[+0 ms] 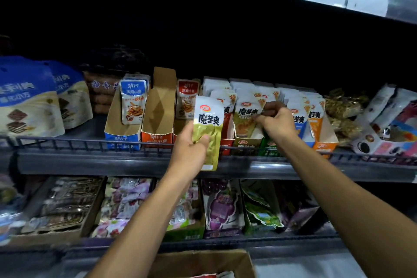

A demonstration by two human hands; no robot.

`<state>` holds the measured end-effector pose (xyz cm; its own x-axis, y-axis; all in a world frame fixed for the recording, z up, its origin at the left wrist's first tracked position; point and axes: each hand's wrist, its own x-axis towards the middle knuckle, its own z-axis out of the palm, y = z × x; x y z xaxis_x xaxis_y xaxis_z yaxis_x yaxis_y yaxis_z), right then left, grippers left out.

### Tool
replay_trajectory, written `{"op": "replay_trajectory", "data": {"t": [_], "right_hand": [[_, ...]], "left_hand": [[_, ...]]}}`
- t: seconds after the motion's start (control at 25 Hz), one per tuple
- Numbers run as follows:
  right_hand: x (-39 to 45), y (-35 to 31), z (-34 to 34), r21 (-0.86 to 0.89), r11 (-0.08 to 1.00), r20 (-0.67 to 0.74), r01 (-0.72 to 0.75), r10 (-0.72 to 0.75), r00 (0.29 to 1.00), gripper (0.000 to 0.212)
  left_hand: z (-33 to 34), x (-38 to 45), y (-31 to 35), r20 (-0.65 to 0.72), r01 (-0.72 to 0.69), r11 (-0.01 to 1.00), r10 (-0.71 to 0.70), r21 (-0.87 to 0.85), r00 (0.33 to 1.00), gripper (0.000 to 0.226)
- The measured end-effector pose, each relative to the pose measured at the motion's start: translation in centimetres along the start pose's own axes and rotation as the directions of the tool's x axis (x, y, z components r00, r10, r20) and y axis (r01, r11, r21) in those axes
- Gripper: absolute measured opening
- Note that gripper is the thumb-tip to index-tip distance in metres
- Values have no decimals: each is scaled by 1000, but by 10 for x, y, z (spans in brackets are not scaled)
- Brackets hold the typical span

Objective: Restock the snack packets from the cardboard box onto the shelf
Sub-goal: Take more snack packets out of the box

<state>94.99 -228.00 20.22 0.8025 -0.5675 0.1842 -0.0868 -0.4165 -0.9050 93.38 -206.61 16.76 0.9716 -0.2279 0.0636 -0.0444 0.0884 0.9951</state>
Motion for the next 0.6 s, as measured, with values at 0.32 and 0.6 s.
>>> {"op": "replay_trajectory", "data": {"t": [0.32,0.6], "right_hand": [[-27,6,-5,122,986,-71,111,-103,992,27],[-51,2,1,-70,942,149,329,-317,937,11]], "left_hand": [[1,8,-5,-15,41,995,-40,93,999,42],[5,1,0,3,47,994,-47,-97,999,23]]}}
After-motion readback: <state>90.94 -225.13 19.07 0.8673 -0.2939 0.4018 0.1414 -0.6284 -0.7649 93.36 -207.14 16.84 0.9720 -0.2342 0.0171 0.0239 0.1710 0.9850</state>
